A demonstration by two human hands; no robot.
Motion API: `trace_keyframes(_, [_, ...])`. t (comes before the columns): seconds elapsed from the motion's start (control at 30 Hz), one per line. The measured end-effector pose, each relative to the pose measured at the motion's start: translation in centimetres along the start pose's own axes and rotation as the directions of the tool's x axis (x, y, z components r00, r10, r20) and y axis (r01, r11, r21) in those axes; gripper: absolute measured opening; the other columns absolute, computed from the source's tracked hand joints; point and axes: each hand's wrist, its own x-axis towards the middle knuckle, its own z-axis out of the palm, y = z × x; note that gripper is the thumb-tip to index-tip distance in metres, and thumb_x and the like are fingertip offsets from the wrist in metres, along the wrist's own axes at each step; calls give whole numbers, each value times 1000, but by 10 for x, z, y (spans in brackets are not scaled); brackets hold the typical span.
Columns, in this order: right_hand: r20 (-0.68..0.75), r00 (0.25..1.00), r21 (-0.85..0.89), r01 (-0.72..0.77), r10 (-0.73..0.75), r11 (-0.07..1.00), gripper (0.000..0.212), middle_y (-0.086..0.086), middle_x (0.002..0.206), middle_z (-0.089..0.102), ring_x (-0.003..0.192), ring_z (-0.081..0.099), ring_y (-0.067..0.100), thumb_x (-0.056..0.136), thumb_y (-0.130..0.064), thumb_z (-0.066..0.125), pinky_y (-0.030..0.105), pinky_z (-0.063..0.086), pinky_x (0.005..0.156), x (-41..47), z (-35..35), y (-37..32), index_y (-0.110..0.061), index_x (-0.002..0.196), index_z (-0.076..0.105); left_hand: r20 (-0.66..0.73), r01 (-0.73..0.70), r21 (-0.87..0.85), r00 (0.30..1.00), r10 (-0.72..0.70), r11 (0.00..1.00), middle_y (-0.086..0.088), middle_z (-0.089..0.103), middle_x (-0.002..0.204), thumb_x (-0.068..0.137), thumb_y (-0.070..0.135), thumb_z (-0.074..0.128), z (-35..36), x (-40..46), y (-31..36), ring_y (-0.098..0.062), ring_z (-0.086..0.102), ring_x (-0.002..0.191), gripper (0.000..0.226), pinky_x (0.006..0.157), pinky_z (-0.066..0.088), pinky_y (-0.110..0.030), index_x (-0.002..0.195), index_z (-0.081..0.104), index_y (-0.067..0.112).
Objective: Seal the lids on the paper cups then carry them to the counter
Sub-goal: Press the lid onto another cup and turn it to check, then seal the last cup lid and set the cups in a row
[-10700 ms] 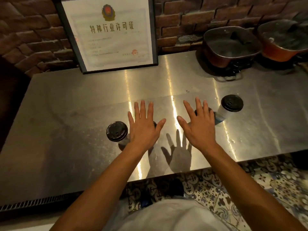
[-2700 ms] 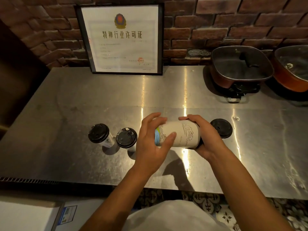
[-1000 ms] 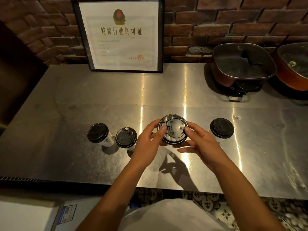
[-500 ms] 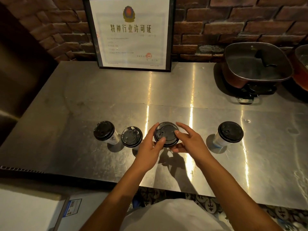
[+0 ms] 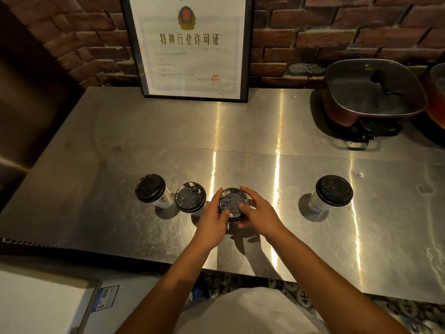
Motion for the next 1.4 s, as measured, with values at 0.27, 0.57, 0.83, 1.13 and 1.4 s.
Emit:
trace_keyframes(0.27, [-39,999,-100,-3,-1,995,50,0,120,63,73,77,22,102,-19,60,37,65,61,5,6,-2,-39,146,48,-161,-58,29,985,62,998,-3,56,145,104,14,52,5,0,-6,-19,55,133,58,111,48,-41,156,34,33])
trace_keyframes(0.57, [-65,998,-262,-8,-9,965,51,-1,121,62,82,72,21,102,-36,60,40,66,68,12,6,-7,-45,149,42,-202,-65,63,976,77,996,3,62,134,106,25,50,4,3,-3,-16,63,118,50,101,54,-46,153,39,36])
trace_keyframes(0.83, [-66,998,-225,-32,17,974,56,4,133,64,95,73,28,101,-44,58,50,64,79,9,1,-9,-39,152,37,-164,-60,412,977,139,909,3,63,111,103,43,50,-9,-6,5,-16,65,93,58,81,58,-45,154,23,48])
trace_keyframes(1.13, [-189,975,-241,71,-119,968,44,-2,133,64,91,70,12,100,-35,59,46,61,88,-19,-37,-11,-29,143,50,-267,-133,447,924,274,884,1,46,141,101,49,46,-19,-37,31,-18,61,106,51,85,58,-42,150,35,44])
trace_keyframes(1.4, [-255,839,-434,346,-481,832,22,-15,123,63,99,61,0,101,-30,56,22,50,80,-61,-78,-36,-32,118,71,-327,-265,480,831,450,837,2,46,150,101,34,55,-9,-34,59,-21,38,138,33,108,38,-40,133,64,30])
